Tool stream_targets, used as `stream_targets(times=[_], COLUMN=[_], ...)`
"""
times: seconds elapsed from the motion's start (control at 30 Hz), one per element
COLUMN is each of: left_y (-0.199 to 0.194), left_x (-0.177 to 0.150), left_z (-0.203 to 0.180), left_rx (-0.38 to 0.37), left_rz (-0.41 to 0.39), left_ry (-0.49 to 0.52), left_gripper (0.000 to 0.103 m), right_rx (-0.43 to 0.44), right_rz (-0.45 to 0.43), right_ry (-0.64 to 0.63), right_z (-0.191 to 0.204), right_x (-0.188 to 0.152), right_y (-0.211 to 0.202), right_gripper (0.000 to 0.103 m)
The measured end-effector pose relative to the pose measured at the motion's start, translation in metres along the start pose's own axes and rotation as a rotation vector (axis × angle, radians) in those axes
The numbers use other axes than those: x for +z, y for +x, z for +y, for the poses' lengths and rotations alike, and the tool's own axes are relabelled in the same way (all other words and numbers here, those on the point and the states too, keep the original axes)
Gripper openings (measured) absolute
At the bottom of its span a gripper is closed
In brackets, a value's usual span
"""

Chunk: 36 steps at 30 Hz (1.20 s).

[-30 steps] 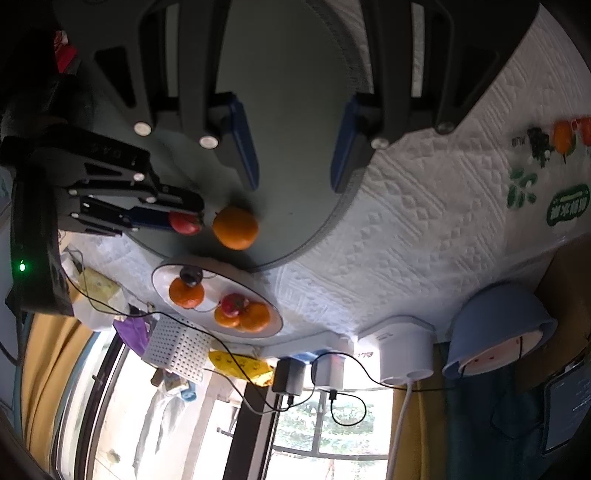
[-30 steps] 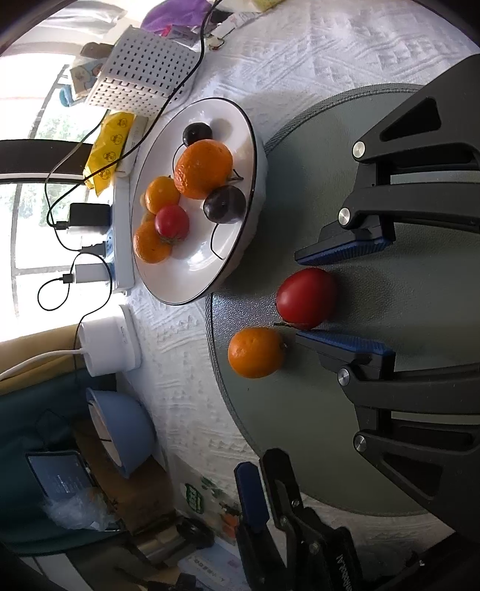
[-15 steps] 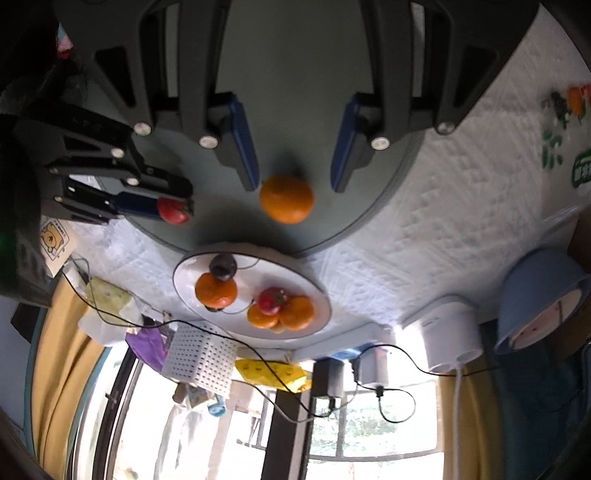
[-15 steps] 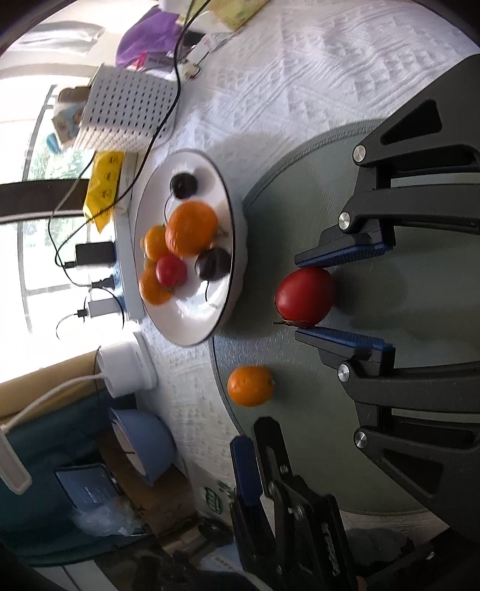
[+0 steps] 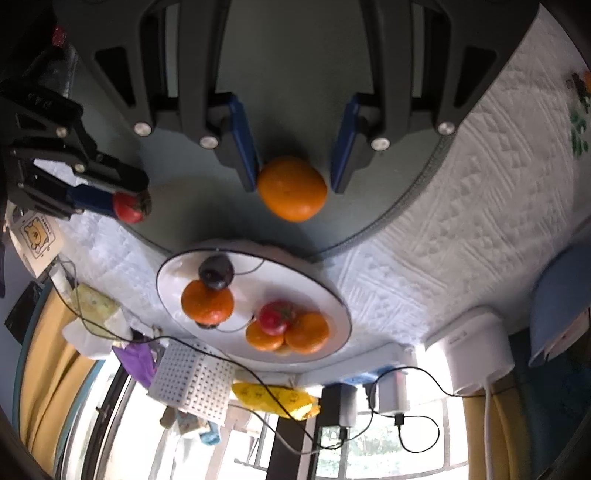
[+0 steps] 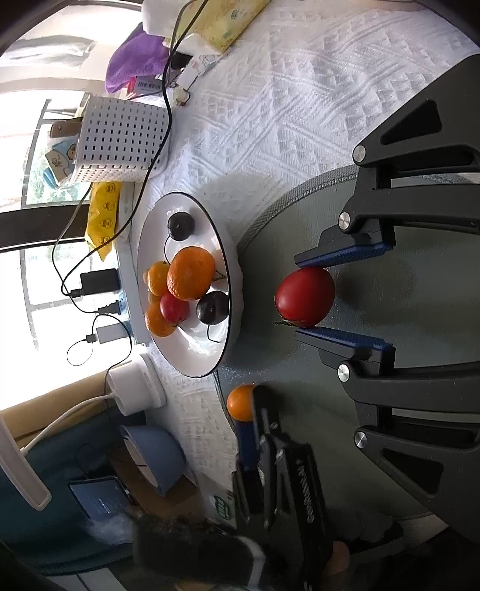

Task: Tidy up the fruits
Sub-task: 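Grasp and lift the red tomato with the right tool while the left tool grasps the orange, then carry the orange with the left tool while the right tool carries the tomato over the plate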

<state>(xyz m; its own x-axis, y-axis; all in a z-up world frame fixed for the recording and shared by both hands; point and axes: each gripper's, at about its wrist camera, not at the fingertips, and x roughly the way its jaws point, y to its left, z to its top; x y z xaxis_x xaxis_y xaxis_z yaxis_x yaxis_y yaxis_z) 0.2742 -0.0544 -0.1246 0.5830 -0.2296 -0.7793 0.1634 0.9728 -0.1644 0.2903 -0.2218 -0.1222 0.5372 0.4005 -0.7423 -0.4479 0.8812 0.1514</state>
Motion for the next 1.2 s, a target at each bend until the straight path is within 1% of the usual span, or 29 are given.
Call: stream_targets(times=[0.07,0.23,0.5,0.87,1.2], left_y=[-0.002,-0.008,-0.031,-0.063,-0.095], left_x=[-0.001,-0.005,-0.015,-0.026,-0.018], left_z=[0.003,0.014,0.022,0.013,-0.002], left_rx=[-0.016,-0.020,-0.027,-0.029,-0.022], left_rz=[-0.001,-0.019,-0.052,-0.096,-0.154], left_ry=[-0.012,-0.053,-0.070,-0.041,0.003], left_gripper=[0.038,0.037,0.037,0.037,0.037], right_rx=[0.002,0.000,0.001,0.004,0.000], right_rz=[-0.002,0.000,-0.009,-0.040,-0.088], right_ry=[-0.002,-0.011,-0.030,-0.054,-0.075], right_z=[0.002,0.007,0.018,0.031,0.035], right_x=[-0.001,-0.004,-0.003,-0.002,0.004], right_y=[-0.002,-0.005,-0.010,-0.026,-0.046], right_gripper=[0.035,0.035,0.035,0.035,0.035])
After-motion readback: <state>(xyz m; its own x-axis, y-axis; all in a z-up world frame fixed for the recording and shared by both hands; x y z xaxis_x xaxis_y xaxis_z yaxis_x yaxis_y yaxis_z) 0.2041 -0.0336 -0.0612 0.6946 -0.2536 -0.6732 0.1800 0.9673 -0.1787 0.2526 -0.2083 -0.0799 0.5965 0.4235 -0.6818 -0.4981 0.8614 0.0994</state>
